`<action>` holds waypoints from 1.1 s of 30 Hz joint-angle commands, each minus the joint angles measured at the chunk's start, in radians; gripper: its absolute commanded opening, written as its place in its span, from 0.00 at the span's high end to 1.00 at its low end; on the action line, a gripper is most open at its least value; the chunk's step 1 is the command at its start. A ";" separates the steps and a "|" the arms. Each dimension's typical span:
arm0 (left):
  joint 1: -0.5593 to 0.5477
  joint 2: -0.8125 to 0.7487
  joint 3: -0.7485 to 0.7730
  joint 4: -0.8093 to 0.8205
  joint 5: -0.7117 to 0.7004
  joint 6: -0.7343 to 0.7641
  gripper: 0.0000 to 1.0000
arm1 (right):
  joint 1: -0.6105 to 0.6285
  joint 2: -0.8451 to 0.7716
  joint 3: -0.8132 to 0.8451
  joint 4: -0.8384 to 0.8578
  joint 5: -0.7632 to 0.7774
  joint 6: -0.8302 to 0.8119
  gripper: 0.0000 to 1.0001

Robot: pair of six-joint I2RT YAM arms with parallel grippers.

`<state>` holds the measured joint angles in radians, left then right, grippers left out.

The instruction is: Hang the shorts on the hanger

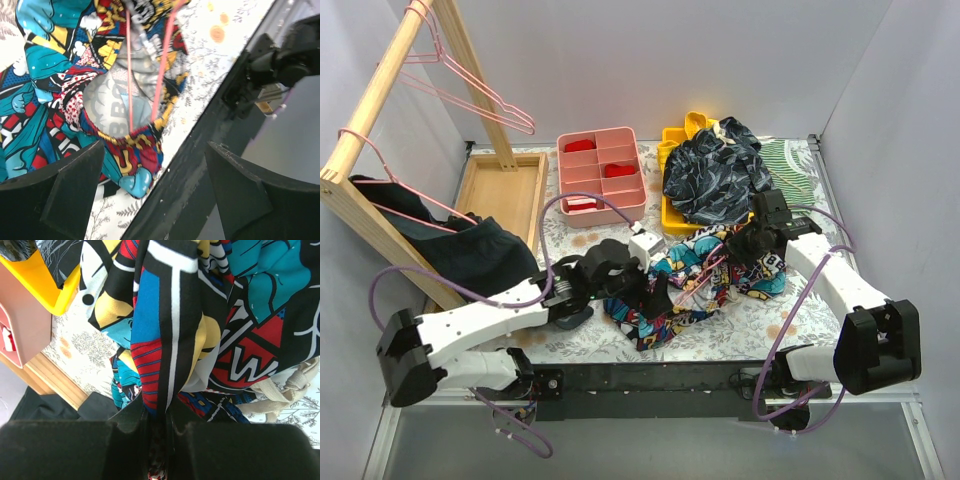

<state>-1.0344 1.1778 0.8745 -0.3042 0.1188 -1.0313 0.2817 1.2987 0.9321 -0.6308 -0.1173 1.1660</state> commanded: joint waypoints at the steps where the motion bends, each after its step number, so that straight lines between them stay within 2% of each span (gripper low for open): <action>1: -0.004 -0.131 -0.029 -0.065 0.035 0.057 0.21 | -0.001 -0.001 -0.013 0.039 -0.036 0.012 0.99; 3: -0.007 -0.139 -0.040 -0.117 0.041 0.062 0.31 | -0.001 -0.001 -0.009 0.034 -0.039 0.012 0.99; 4: -0.006 -0.135 -0.045 -0.128 0.045 0.060 0.42 | -0.001 0.001 -0.006 0.031 -0.039 0.011 0.99; 8: -0.016 -0.097 -0.088 -0.135 0.081 0.037 0.53 | -0.001 -0.001 -0.004 0.031 -0.045 0.004 0.99; 13: -0.042 -0.037 -0.092 -0.049 0.058 0.042 0.54 | -0.001 -0.007 -0.003 0.026 -0.047 0.003 0.99; 21: -0.059 0.150 -0.023 0.092 0.050 0.083 0.57 | -0.001 -0.022 0.019 0.014 -0.051 -0.015 0.99; 28: -0.059 0.223 -0.014 0.209 0.064 0.082 0.61 | -0.001 -0.038 0.036 0.023 -0.061 -0.046 0.99; 33: -0.059 0.224 -0.045 0.281 0.068 0.057 0.60 | 0.005 -0.032 0.051 0.028 -0.082 -0.081 0.99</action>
<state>-1.0889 1.4136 0.8261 -0.1238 0.1768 -0.9657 0.2817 1.2892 0.9279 -0.6216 -0.1455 1.1156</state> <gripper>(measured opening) 0.401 0.163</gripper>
